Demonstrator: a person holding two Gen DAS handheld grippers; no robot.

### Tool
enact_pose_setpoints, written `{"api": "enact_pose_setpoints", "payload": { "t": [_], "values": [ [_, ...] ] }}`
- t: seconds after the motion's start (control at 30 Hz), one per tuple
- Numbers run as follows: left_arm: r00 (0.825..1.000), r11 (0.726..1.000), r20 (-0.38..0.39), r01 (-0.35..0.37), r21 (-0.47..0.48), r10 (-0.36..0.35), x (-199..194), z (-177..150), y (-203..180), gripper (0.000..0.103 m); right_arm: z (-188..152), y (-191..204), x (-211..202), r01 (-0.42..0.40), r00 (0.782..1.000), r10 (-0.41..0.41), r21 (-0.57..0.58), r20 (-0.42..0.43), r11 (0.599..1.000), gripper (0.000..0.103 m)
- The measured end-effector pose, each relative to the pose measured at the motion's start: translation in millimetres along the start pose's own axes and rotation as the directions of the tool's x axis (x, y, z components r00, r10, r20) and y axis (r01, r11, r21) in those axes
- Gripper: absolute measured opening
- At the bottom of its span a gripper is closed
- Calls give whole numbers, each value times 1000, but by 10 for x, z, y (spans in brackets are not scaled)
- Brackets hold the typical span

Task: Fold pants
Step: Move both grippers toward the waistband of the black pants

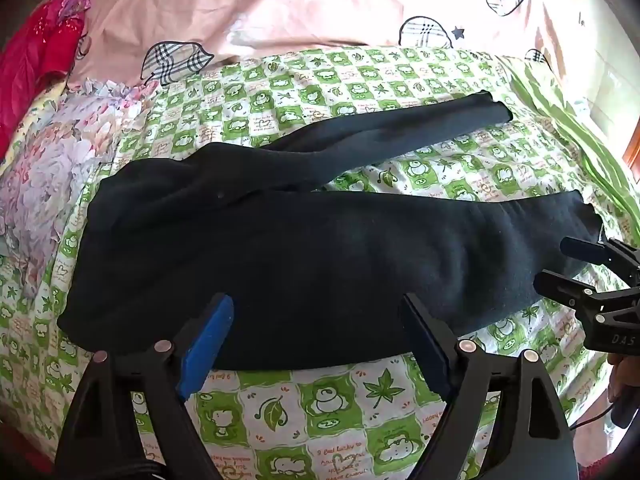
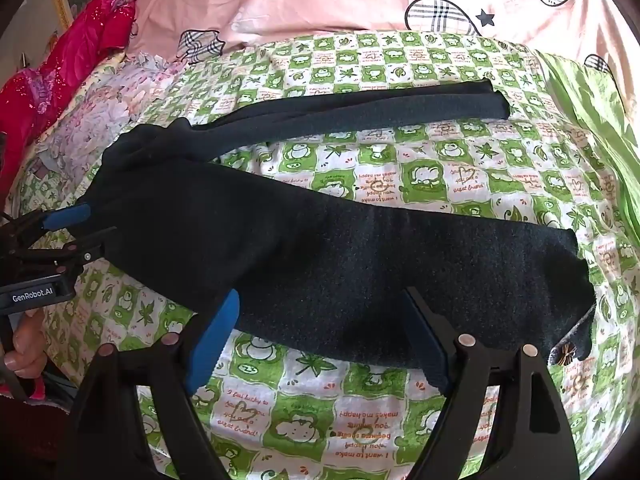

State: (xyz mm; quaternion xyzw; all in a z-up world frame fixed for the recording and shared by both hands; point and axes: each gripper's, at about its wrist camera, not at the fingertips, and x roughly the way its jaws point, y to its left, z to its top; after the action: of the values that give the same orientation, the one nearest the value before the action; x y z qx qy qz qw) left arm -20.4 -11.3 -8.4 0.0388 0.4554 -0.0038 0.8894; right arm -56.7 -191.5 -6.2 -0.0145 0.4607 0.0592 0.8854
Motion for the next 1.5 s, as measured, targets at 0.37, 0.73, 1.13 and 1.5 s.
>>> {"api": "enact_pose_setpoints", "payload": {
  "t": [0.37,0.73,1.13,1.5],
  "values": [
    [1000,1000,-12,4,3,-4,27,7,-26,85,16,-23,-14,2,1000,-2,4,-3,1000,82],
    [1000,1000,-26,11,-1,-11,69,0,-21,85,-5,-24,24,-3,1000,3,8,2,1000,82],
    [999,1000,-40,17,3,-17,103,16,-48,85,5,-113,26,-41,997,39,36,65,999,82],
    [998,1000,-50,28,4,-28,153,81,-85,85,31,-169,20,-6,1000,5,41,30,999,82]
  ]
}}
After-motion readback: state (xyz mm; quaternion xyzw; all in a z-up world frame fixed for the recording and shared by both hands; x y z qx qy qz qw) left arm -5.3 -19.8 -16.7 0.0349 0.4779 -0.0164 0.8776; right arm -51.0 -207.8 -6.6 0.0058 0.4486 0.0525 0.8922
